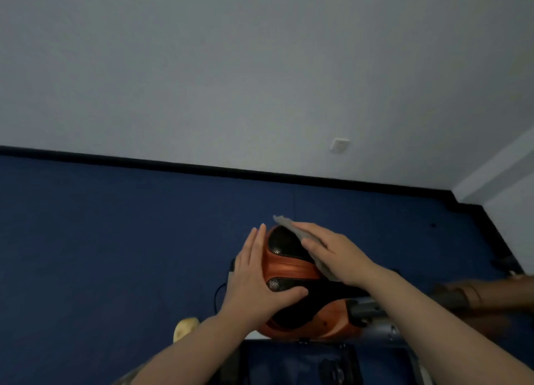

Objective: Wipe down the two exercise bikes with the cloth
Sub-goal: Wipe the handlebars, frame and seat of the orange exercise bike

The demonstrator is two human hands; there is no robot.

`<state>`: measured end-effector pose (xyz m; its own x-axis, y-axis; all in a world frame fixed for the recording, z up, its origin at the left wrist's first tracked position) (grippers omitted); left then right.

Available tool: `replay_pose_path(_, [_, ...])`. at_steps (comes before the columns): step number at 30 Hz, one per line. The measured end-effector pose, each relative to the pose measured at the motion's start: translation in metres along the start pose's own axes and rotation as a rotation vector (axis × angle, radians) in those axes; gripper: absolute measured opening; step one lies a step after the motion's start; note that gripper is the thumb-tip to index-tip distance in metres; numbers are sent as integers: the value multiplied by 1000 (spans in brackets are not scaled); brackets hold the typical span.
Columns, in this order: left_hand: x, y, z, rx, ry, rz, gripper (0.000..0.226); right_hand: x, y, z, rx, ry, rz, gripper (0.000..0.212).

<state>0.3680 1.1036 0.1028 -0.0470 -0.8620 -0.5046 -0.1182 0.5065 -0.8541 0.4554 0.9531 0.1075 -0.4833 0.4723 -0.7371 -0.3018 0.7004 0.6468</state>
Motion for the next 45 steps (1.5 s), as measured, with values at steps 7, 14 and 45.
replay_pose_path(7, [3,-9,7,180,94,164,109,8,21,-28,-10,-263,-128,45])
replay_pose_path(14, [3,-17,34,394,320,365,118,-3,10,-44,246,-492,-273,39])
replay_pose_path(45, [34,-35,71,845,783,572,124,12,-30,-105,1119,-974,81,47])
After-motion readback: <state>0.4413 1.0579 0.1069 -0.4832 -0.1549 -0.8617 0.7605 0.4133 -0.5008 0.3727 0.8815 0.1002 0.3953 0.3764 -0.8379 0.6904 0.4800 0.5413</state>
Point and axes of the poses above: each hand's wrist, its own z-axis towards the middle knuckle, its own x-axis out of the palm, y = z × x, the point moved 8 cm from there along z, towards the middle knuckle, and after that the axes turned 2 degrees about -z, right-handed, at the moved point
